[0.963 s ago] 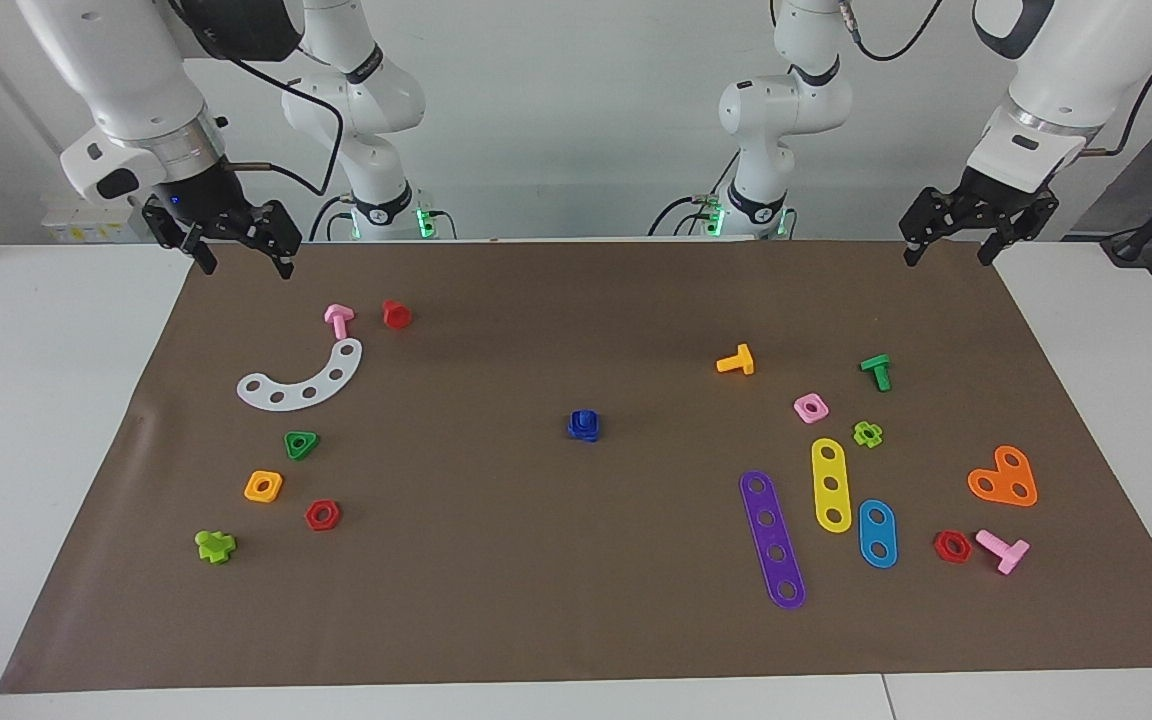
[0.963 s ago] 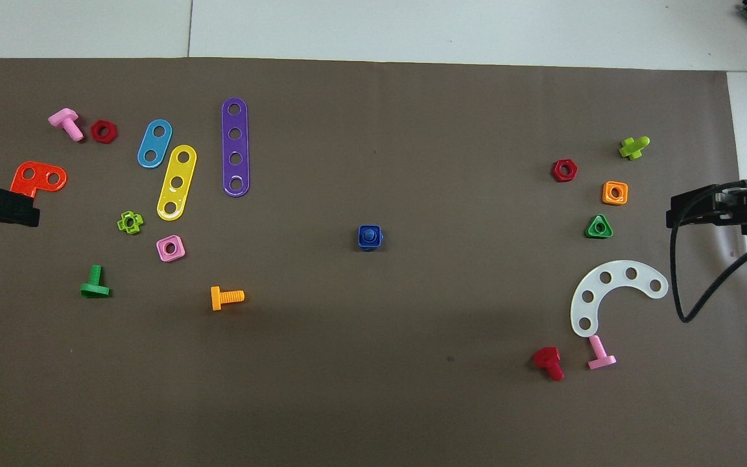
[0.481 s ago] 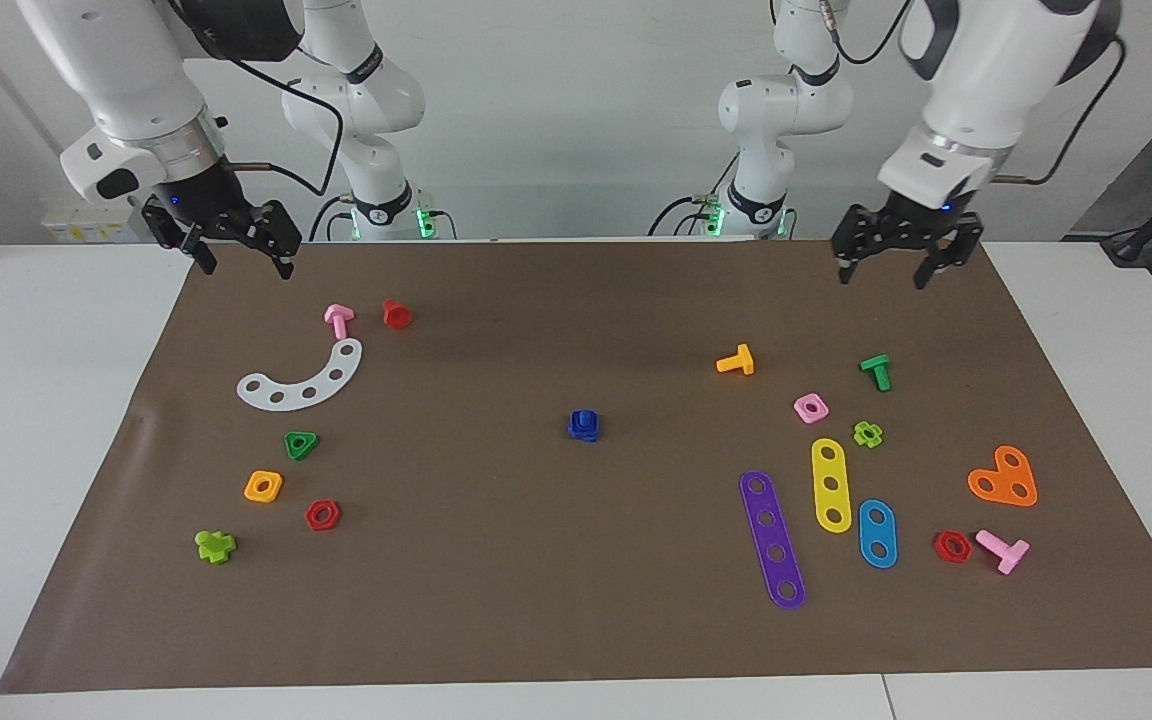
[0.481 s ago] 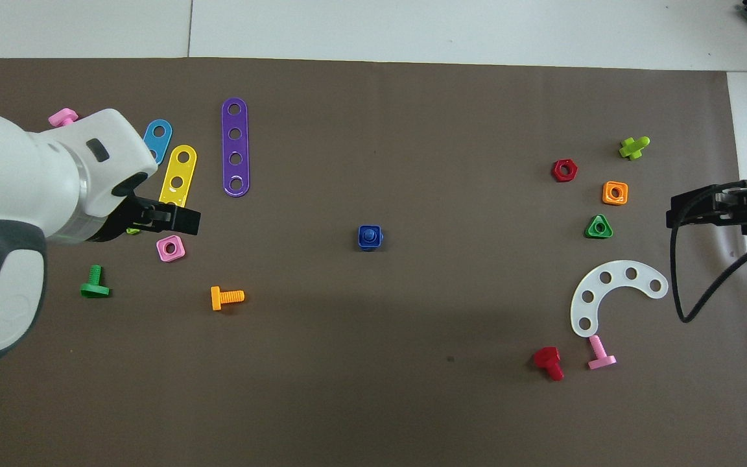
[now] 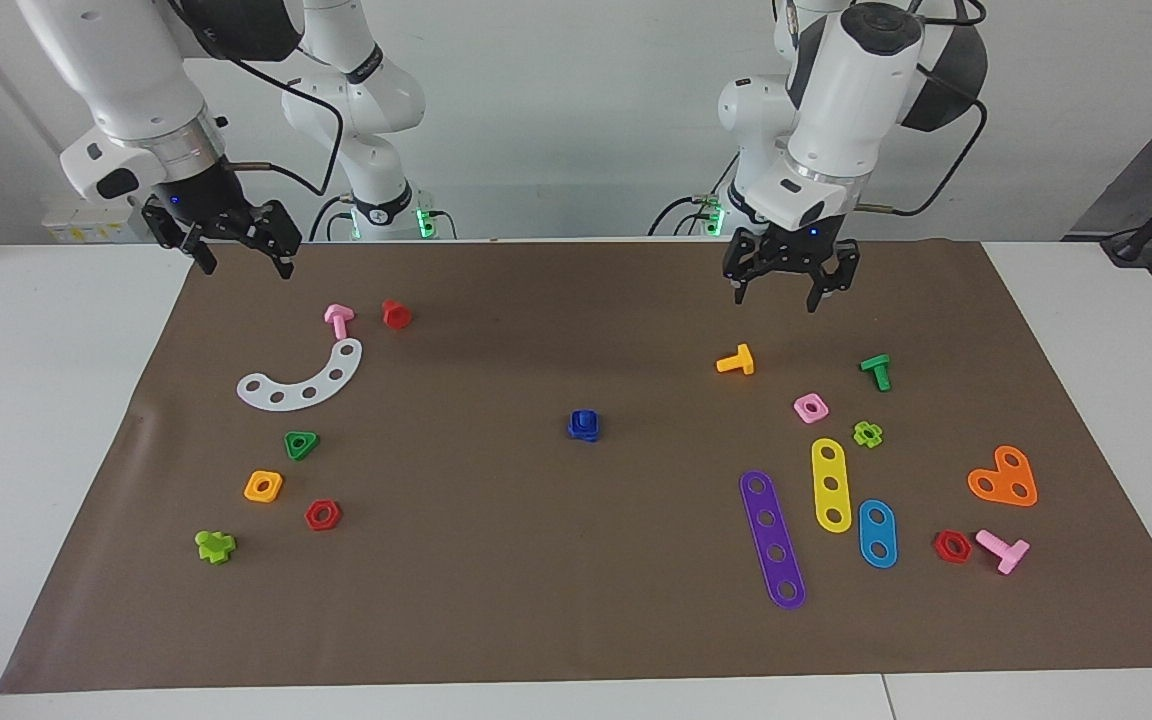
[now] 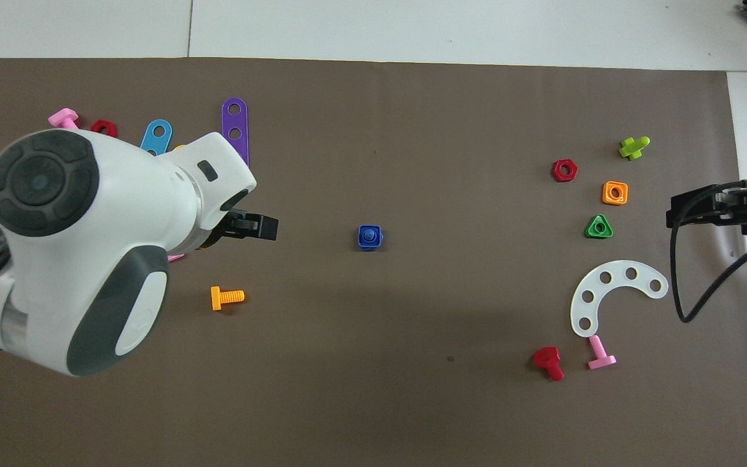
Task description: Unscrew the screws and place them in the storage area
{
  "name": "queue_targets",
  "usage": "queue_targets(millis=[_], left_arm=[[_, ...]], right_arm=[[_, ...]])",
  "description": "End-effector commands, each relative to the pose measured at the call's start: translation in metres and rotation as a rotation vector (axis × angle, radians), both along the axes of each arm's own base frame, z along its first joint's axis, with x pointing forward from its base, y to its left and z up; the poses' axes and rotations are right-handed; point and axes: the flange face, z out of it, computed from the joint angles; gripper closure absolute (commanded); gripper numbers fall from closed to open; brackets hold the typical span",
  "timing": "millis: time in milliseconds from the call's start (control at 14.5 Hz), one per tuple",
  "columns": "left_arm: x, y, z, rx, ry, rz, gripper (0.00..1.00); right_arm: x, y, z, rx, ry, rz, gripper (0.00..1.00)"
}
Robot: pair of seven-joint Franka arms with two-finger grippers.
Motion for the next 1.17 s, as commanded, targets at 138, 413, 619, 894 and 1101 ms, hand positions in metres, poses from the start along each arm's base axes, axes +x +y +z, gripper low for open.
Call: queue_targets(millis=[138,413,619,894,1101], left_arm=[[0.005,-0.051,-0.045,-0.031,-0.018,0.05,0.0],[0.002,-0.082,-0.071,-0.061,-0.008,0.059,0.0],[0.005,-0.106,-0.108,-0.024,-0.046,0.103,0.0],[0.001,-0.137,-0.148,-0.015,-0.027,0.112,0.01],[-0.003,-0.153,-0.168,-0.004,-0.048,0.116,0.02]], right_arm=[[-0.005,-0.001,0.001,0.0,0.001,0.03,0.0],[-0.005,-0.002,0.001,0.0,0.001,0.029,0.0],[-0.005,-0.002,0.001,0.0,-0.001,0.029,0.0],[-0.006,-0.002,0.002,0.0,-0.002,0.029,0.0],[-0.005,-0.002,0.001,0.0,0.001,0.029,0.0]])
